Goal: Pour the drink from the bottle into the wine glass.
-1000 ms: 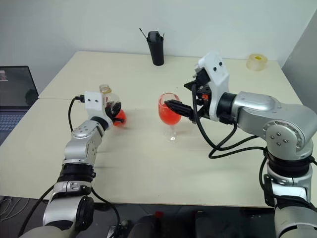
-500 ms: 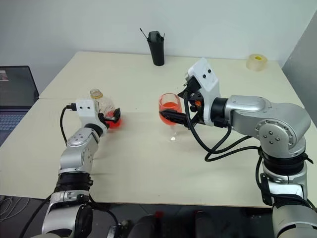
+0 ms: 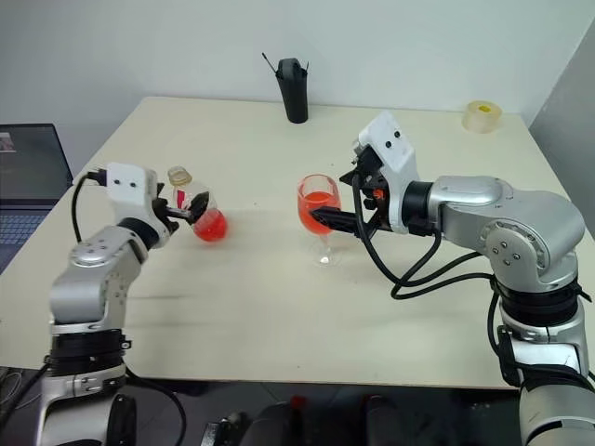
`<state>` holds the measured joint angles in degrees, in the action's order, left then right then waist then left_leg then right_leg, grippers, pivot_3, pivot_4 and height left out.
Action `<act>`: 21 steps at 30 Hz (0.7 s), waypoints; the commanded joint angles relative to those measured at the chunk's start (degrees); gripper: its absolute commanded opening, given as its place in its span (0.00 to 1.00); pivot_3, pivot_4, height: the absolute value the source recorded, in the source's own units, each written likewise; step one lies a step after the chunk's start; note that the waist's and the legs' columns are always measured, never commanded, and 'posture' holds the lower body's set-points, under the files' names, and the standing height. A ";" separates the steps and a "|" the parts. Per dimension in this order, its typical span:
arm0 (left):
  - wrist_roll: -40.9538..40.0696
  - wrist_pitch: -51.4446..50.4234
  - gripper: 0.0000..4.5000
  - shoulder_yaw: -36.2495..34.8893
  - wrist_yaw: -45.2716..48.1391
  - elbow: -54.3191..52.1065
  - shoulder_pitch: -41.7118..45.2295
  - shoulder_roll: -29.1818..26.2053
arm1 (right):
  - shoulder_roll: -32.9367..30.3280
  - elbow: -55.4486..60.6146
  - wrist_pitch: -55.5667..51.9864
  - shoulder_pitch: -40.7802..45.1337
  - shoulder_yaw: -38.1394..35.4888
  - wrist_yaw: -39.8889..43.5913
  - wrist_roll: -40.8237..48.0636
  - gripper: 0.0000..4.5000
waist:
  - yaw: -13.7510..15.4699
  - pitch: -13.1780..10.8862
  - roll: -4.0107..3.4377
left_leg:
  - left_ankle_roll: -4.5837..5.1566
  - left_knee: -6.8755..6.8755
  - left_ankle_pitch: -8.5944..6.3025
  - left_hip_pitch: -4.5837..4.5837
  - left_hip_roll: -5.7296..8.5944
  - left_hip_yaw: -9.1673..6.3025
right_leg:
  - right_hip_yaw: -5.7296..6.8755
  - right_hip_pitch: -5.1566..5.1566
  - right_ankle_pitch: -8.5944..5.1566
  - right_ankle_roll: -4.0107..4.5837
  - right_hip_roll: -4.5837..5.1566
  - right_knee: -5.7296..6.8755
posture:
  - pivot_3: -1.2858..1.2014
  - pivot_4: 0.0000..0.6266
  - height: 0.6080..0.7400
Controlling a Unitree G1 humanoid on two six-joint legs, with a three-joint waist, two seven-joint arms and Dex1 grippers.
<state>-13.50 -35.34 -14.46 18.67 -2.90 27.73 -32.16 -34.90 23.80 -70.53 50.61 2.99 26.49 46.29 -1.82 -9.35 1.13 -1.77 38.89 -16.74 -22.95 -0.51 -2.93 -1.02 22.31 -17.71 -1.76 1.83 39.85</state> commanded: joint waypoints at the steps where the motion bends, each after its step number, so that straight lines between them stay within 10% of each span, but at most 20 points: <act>1: -1.23 -2.04 0.99 -2.03 0.92 -3.80 2.56 -2.88 | -1.20 0.28 1.58 0.49 -0.41 2.22 -0.97 1.00 | 0.00 0.00 0.00 | 0.00 0.00 0.00 0.00 0.00 0.00 | 0.00 0.00 0.00 0.00 0.00 -0.02 | 0.52 0.24 1.00; 11: -9.07 -3.29 0.99 -1.20 11.66 -6.61 10.81 -6.20 | -4.79 -1.90 4.02 0.10 0.06 7.65 -4.44 1.00 | 0.05 -0.01 -0.01 | 0.01 -0.06 -0.01 -0.03 0.01 0.03 | -0.01 -0.01 0.00 0.00 -0.13 -0.18 | 0.52 0.24 1.00; 21: -22.60 -1.38 0.99 -1.73 43.28 -4.54 11.78 -21.19 | -21.33 -2.11 17.77 -13.24 -12.72 28.52 -3.82 1.00 | 0.12 -0.09 -0.08 | 0.04 -0.11 -0.02 -0.04 -0.04 0.07 | -0.01 -0.07 -0.01 -0.01 -0.26 -0.41 | 0.52 0.24 1.00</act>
<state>-34.16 -37.12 -14.65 57.90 -8.21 38.95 -51.41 -54.68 21.87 -56.40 38.40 -7.14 52.09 43.44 -1.70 -9.45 1.05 -1.73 38.77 -16.76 -22.97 -0.56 -2.87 -1.03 22.20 -17.72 -1.76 1.54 39.46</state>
